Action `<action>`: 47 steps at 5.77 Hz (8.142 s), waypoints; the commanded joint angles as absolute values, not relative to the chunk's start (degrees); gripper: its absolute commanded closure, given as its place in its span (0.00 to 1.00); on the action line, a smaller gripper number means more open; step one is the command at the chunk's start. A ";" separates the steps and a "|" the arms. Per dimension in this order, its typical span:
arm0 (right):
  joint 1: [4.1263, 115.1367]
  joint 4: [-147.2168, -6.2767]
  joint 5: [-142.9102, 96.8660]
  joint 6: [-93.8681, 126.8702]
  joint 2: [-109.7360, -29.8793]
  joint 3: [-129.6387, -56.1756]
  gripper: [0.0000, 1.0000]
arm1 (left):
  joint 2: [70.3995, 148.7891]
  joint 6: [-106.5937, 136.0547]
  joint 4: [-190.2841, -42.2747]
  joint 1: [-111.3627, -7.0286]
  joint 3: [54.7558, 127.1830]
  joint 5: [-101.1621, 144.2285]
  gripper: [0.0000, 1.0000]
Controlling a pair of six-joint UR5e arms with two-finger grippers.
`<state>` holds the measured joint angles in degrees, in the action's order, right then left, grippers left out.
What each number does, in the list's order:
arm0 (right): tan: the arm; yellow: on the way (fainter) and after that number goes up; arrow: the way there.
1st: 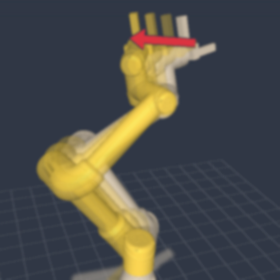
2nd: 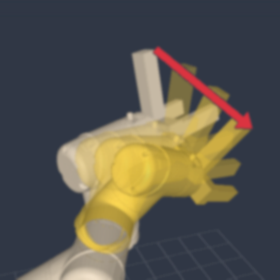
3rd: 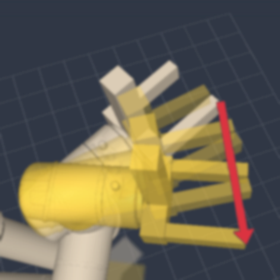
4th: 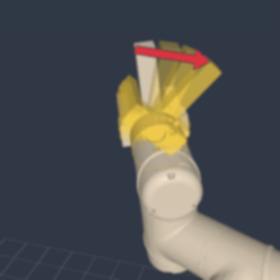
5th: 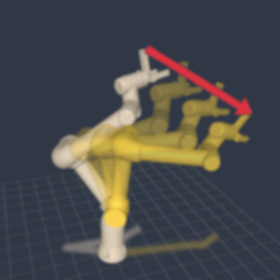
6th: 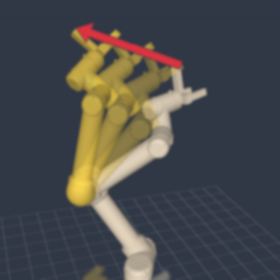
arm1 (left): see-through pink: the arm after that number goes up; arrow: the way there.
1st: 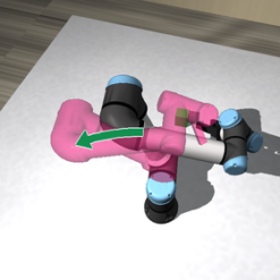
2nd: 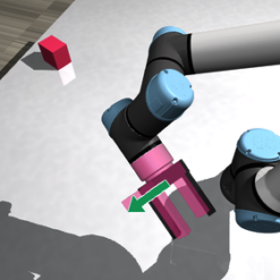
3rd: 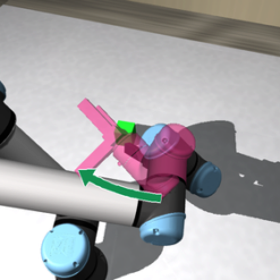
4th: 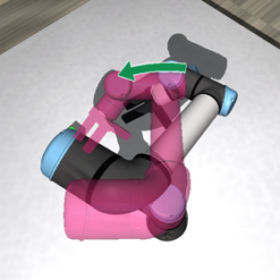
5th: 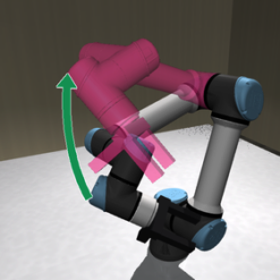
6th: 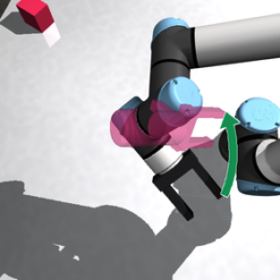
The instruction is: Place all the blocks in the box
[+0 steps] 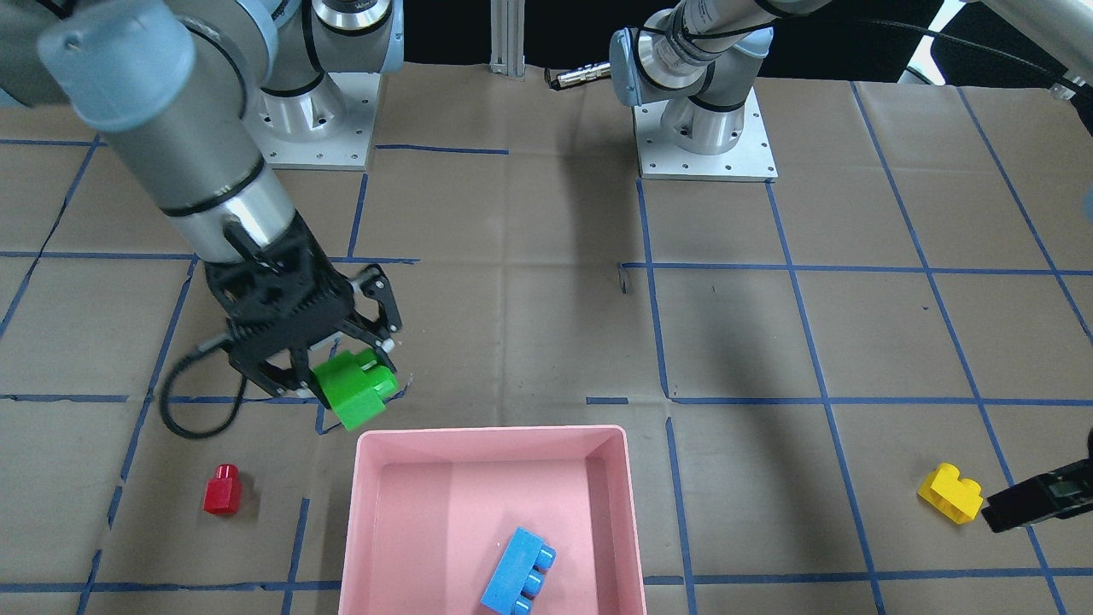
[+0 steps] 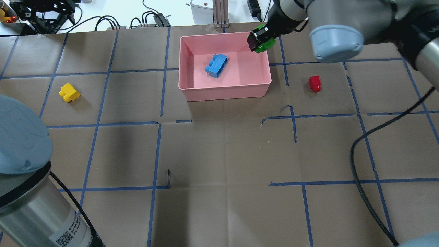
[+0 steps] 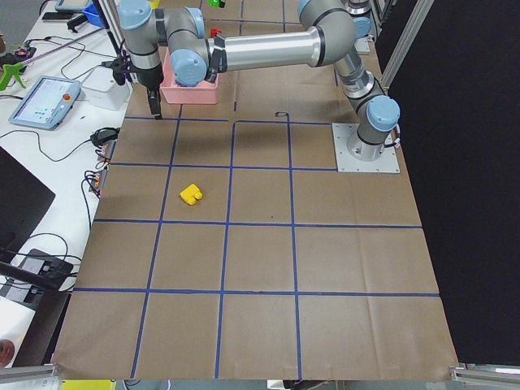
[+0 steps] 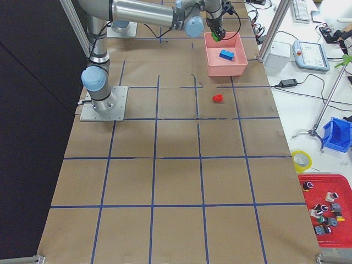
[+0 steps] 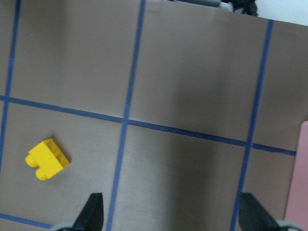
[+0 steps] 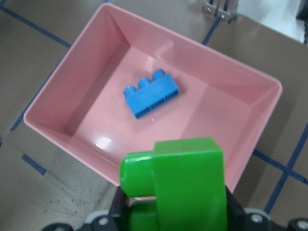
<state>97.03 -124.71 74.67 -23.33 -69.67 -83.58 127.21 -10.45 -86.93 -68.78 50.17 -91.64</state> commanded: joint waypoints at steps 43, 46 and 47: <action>96.74 -105.92 88.95 17.39 -79.05 -90.88 0.92 | 120.80 -2.47 -89.25 -92.49 57.90 -92.02 0.01; 105.01 -139.14 87.90 17.58 -62.72 -83.28 0.91 | 104.30 -3.69 -91.23 -91.06 75.34 -92.02 0.02; 105.81 -139.74 87.98 17.14 -60.40 -81.14 0.77 | 98.58 -4.13 -91.23 -90.79 82.11 -91.76 0.02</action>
<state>104.65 -136.83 88.04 17.42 -63.62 -83.65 104.13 -3.74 -91.16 -91.06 75.68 -91.94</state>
